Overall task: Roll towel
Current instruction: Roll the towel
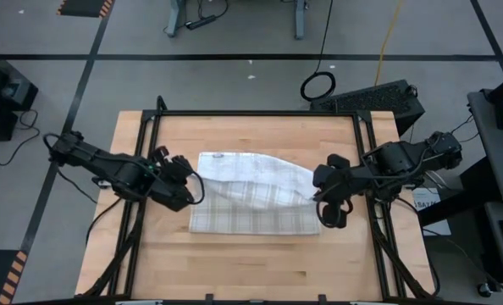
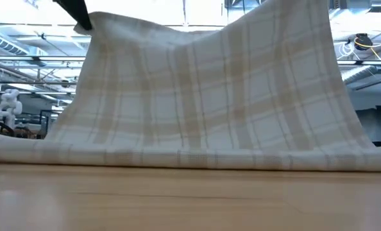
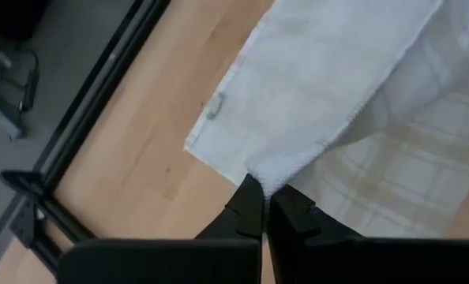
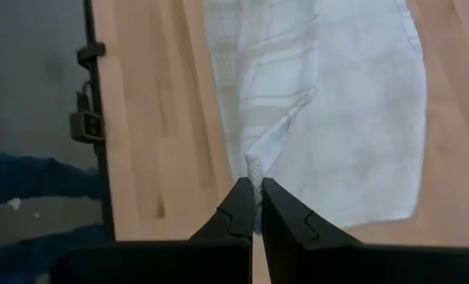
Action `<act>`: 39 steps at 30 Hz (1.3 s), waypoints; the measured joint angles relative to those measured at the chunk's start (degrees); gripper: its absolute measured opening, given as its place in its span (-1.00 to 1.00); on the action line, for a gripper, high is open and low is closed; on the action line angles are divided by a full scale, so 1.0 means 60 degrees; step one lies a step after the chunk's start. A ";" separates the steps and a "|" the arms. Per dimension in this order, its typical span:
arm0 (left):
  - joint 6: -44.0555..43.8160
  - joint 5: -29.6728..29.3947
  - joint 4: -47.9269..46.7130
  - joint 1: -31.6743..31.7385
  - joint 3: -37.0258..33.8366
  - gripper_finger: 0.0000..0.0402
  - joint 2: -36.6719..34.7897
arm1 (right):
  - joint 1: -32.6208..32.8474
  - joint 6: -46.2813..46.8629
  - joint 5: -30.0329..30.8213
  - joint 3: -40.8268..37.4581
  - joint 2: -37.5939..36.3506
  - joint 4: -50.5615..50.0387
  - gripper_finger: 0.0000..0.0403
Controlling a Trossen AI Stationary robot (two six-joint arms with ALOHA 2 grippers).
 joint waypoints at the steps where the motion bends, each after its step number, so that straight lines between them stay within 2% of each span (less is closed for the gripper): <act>1: -0.0244 0.0000 0.0001 0.0049 -0.0089 -0.98 -0.0002 | 0.0001 0.0044 -0.0001 0.0000 0.0000 0.0077 -0.99; 4: -0.0756 0.0019 0.0270 0.0148 -0.0360 -0.98 -0.0002 | 0.0002 0.0084 -0.0066 0.0000 0.0000 0.0267 -0.99; 9: -0.0727 -0.0299 0.1201 0.0277 -0.1013 -0.98 -0.0002 | 0.0005 -0.0007 -0.0024 0.0000 0.0000 0.0609 -0.99; 13: -0.1232 -0.0214 0.1214 0.0293 -0.1389 -0.92 0.0006 | 0.0002 -0.0011 -0.0037 0.0000 0.0000 0.0716 -0.99; 16: -0.1183 -0.0109 0.1242 0.0261 -0.1402 -0.74 -0.0136 | -0.0044 -0.0072 -0.0030 0.0000 0.0000 0.0691 -0.99; 23: -0.1357 -0.0116 0.1046 0.0437 -0.1398 -0.18 -0.1088 | -0.0497 -0.0225 -0.0023 0.0000 0.0022 0.0691 -0.99; 26: -0.2104 -0.0203 0.0588 0.0591 -0.1398 -0.06 -0.1418 | -0.0807 -0.0351 -0.0022 0.0000 0.0029 0.0691 -0.99; 29: -0.2847 -0.0419 0.0636 0.0803 -0.1641 -0.02 -0.1661 | -0.1068 -0.0475 -0.0019 0.0000 0.0029 0.0691 -0.99; 33: -0.2647 -0.0396 0.1855 0.1509 -0.2460 -0.02 -0.1875 | -0.1215 -0.0519 -0.0031 0.0000 0.0033 0.0683 -0.99; 39: 0.0655 0.1940 0.6303 0.3516 -0.3542 -0.01 -0.1603 | -0.1219 -0.0663 -0.0063 0.0000 0.0033 0.0721 -0.99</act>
